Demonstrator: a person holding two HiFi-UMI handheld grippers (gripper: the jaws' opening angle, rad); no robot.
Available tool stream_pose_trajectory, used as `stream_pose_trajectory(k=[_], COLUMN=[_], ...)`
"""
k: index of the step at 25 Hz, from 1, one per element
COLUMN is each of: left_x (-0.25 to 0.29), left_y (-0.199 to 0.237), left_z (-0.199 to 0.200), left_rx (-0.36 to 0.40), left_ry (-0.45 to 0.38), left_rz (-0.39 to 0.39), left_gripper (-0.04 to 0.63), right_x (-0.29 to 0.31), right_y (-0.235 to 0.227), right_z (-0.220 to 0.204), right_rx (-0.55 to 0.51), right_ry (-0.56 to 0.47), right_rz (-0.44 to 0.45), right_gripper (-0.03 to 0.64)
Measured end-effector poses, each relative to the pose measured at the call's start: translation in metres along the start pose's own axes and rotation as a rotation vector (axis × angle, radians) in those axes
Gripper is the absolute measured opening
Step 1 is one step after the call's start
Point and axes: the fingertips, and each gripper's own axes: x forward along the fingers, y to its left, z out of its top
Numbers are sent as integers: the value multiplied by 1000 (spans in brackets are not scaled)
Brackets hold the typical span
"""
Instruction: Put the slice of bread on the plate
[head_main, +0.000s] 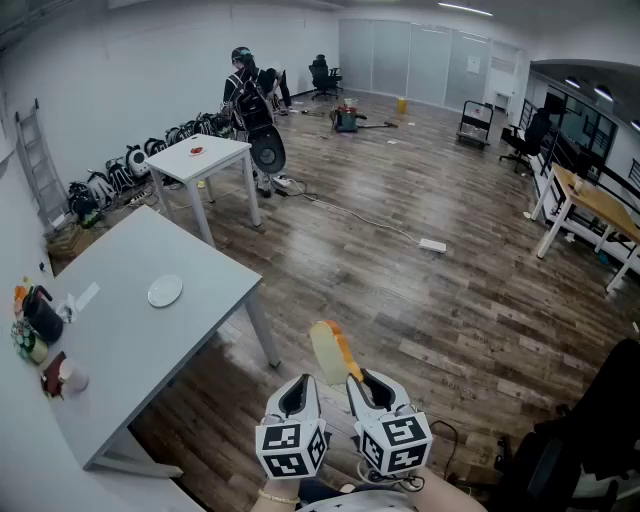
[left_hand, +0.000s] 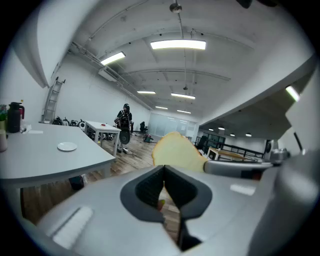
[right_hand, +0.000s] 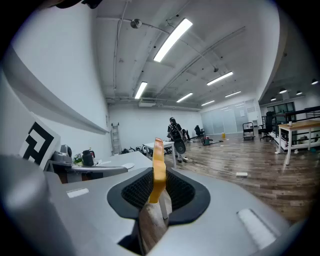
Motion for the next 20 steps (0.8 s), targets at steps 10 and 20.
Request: stream_pose_trajectory(k=[10, 20], left_x=[30, 41], left_y=[138, 329], left_z=[42, 96], left_rx=[-10, -41], left_ry=[-31, -76], left_rz=[109, 253], left_gripper=[9, 9], right_x=[126, 281], right_y=[79, 198], right_z=[17, 44], right_rx=[0, 3], right_ry=[18, 44], right_rz=[140, 266], right_gripper=[81, 81])
